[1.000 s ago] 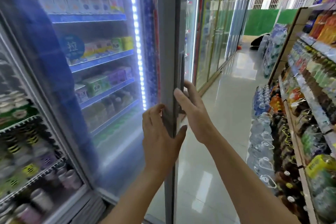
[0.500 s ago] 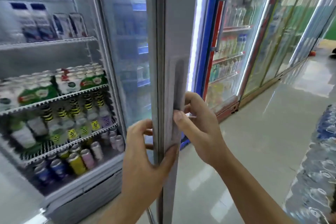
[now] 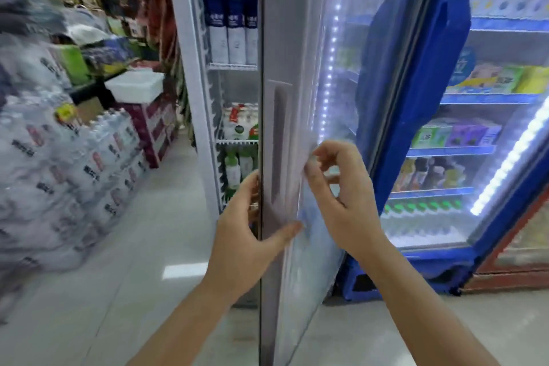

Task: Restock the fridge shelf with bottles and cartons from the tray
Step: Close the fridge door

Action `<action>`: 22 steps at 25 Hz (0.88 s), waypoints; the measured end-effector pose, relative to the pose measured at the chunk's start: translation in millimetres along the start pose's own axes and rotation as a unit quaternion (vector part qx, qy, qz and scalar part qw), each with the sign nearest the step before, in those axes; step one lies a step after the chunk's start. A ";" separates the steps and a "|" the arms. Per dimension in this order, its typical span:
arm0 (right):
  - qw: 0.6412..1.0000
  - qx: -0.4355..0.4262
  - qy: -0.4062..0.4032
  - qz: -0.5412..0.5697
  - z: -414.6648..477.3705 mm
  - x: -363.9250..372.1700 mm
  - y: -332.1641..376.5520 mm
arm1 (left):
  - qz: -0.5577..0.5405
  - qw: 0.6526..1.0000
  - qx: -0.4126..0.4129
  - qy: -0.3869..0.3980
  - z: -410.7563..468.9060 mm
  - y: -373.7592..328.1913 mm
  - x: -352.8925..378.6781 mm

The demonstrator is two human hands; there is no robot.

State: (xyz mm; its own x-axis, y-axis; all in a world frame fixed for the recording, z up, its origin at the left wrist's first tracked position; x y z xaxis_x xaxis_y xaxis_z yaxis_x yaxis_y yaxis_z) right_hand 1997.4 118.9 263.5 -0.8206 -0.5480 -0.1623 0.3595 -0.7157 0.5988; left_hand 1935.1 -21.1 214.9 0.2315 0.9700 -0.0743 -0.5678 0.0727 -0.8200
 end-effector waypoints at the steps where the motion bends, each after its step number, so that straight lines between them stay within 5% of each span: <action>1: 0.999 -0.025 -0.012 -0.035 3.7 20.5 -4.8 | -0.001 1.000 -0.005 -0.008 13.7 9.5 -12.1; 13: 0.946 -0.071 -0.001 -0.316 79.1 215.5 -115.7 | 0.019 0.997 -0.064 -0.030 194.8 147.5 -89.5; 22: 0.916 -0.151 -0.042 -0.369 130.7 273.2 -182.9 | 0.096 0.990 -0.040 -0.093 290.4 210.1 -85.1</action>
State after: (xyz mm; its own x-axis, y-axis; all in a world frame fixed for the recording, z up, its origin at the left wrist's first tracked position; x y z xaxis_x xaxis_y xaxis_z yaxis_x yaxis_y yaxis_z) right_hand 1649.4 156.8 212.2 -0.9161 0.1591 -0.3680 -0.2106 -0.9720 0.1042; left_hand 1566.7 -21.0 213.7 -0.0280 0.9907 -0.1330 -0.5214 -0.1280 -0.8437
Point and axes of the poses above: each hand's wrist, its own z-axis towards the middle knuckle, its own x-axis out of the palm, y = z × x, the point moved 6 cm from there along z, towards the middle knuckle, and after that the axes turned 12 degrees about -y, right-handed, at the moved point
